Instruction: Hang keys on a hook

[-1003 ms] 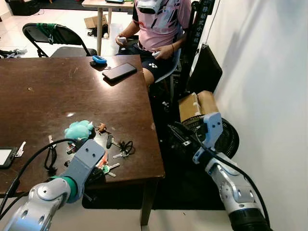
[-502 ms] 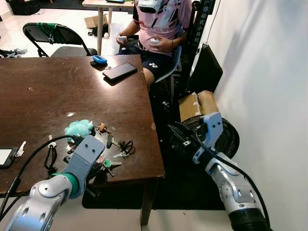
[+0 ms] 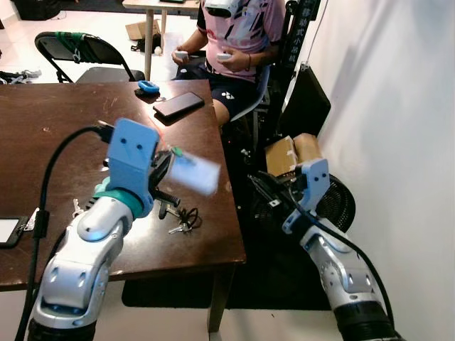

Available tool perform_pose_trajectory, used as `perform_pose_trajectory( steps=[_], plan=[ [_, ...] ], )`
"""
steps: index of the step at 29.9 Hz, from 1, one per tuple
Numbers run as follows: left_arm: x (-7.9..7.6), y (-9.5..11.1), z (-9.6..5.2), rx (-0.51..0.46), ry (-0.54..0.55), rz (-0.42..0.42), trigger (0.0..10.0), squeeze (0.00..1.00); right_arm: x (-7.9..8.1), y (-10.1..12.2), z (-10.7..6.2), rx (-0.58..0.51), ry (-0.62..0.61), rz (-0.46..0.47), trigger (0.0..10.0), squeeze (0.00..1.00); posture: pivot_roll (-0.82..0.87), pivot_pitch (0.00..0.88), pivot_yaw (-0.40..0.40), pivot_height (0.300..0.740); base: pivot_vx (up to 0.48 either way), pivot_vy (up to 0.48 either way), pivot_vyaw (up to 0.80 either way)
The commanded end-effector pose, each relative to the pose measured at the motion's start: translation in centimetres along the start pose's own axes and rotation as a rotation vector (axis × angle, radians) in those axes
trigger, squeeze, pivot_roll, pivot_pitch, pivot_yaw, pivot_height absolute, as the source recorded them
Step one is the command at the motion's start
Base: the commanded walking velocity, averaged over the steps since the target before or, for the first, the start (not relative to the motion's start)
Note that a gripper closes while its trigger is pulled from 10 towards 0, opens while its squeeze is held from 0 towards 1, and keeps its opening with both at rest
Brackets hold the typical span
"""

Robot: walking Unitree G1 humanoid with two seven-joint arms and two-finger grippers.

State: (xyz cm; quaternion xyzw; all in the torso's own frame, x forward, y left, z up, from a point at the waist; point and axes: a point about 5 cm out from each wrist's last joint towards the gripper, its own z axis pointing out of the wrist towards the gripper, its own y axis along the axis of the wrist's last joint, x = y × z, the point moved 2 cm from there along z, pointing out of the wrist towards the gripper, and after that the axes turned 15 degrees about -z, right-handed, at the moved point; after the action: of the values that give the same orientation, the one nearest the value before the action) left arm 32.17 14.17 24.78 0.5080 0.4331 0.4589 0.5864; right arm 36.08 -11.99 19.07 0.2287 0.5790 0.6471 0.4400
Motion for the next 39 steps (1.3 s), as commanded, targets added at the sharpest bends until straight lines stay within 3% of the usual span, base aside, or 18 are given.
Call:
perform_pose_trajectory(
  steps=[1,7,13,19,24,26,30,33,37,38,39],
  plan=[
    [0.2,-0.2,-0.1,0.0,0.014,0.01,10.0,0.0,0.1,-0.5,-0.1,0.012,0.0,0.01,10.0,0.0,0.12,0.097,0.063,0.74,0.0,0.0,0.0],
    [0.8,-1.0,-0.1,0.043,0.052,0.022,10.0,0.0,1.2,-0.9,0.6,0.031,0.079,0.005,10.0,0.0,0.13,0.109,0.042,0.74,0.0,0.0,0.0],
    [3.4,-1.8,-0.9,0.092,0.168,-0.029,10.0,0.0,2.1,0.0,3.0,0.031,0.122,-0.036,10.0,0.0,0.14,0.131,0.029,0.74,0.0,0.0,0.0],
    [5.0,-1.8,-1.6,0.117,0.221,0.002,10.0,0.0,2.4,0.1,4.2,0.048,0.138,-0.056,10.0,0.0,0.21,0.157,0.004,0.74,0.0,0.0,0.0],
    [5.6,-1.6,-2.1,0.117,0.244,0.012,10.0,0.0,2.3,-0.3,4.6,0.083,0.132,-0.08,10.0,0.0,0.22,0.162,-0.001,0.74,0.0,0.0,0.0],
    [5.9,-1.7,-2.8,0.122,0.267,0.007,10.0,0.0,1.2,-1.3,4.4,0.139,0.086,-0.086,10.0,0.0,0.22,0.171,-0.006,0.74,0.0,0.0,0.0],
    [5.9,-1.8,-3.0,0.122,0.271,-0.005,10.0,0.0,0.8,-1.4,4.0,0.135,0.069,-0.066,10.0,0.0,0.21,0.173,-0.006,0.74,0.0,0.0,0.0],
    [5.9,-2.3,-2.9,0.139,0.29,-0.019,10.0,0.0,1.0,-0.8,3.9,0.074,0.073,0.011,10.0,0.0,0.21,0.174,-0.005,0.74,0.0,0.0,0.0],
    [5.7,-2.2,-2.6,0.137,0.285,-0.023,10.0,0.0,0.6,-1.4,3.9,0.119,0.051,-0.008,10.0,0.0,0.2,0.171,-0.004,0.74,0.0,0.0,0.0],
    [5.7,-2.2,-2.5,0.135,0.282,-0.024,10.0,0.0,0.7,-1.5,4.0,0.126,0.062,-0.009,10.0,0.0,0.2,0.175,-0.004,0.74,0.0,0.0,0.0],
    [5.7,-2.2,-2.5,0.137,0.281,-0.022,10.0,0.0,1.7,-1.7,4.0,0.129,0.153,-0.001,10.0,0.0,0.2,0.176,-0.005,0.74,0.0,0.0,0.0]
  ],
)
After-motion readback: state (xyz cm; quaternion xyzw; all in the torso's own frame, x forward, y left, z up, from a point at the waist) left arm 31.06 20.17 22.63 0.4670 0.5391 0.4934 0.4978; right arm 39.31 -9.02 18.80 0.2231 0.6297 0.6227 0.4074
